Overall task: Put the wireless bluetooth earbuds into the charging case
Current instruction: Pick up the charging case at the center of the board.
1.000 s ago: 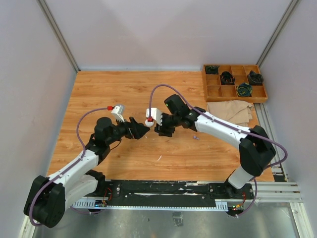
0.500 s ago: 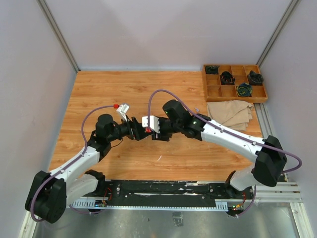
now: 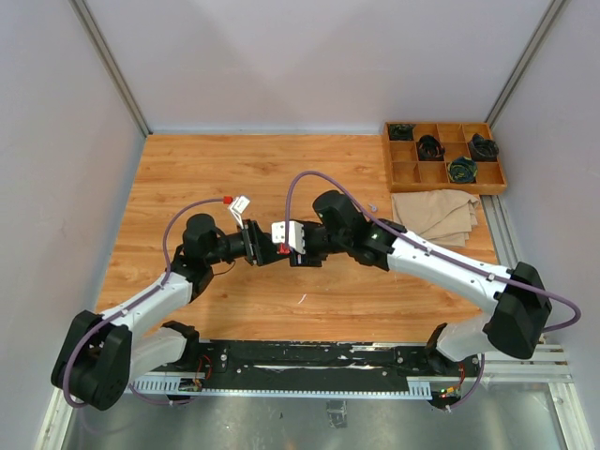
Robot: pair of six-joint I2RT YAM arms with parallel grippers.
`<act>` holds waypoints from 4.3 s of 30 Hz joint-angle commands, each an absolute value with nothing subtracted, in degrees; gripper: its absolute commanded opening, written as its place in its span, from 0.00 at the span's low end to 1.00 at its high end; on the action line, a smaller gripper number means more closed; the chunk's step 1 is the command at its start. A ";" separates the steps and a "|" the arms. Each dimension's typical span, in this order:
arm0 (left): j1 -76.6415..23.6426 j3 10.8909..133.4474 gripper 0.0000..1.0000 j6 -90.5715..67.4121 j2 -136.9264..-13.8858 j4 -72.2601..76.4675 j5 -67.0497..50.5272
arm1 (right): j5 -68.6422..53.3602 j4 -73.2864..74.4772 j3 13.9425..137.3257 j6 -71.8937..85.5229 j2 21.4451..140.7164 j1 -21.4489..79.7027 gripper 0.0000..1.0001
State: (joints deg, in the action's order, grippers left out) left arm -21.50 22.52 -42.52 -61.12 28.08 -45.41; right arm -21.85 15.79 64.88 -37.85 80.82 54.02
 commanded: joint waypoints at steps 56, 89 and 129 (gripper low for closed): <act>-24.05 13.55 0.14 -51.76 -41.64 53.99 -23.94 | -36.99 -51.62 44.15 42.58 71.10 41.26 0.68; -30.32 11.25 0.29 -54.17 -48.97 69.94 -18.75 | -41.89 -72.06 45.49 56.04 82.09 41.73 0.14; -30.32 23.75 0.64 -28.78 -51.41 48.42 -44.42 | -52.27 27.03 78.56 -7.27 75.98 41.47 0.12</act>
State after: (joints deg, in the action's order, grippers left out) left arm -30.15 21.02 -29.98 -49.58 48.31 -40.07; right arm -51.46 21.12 75.42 -1.83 75.13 41.10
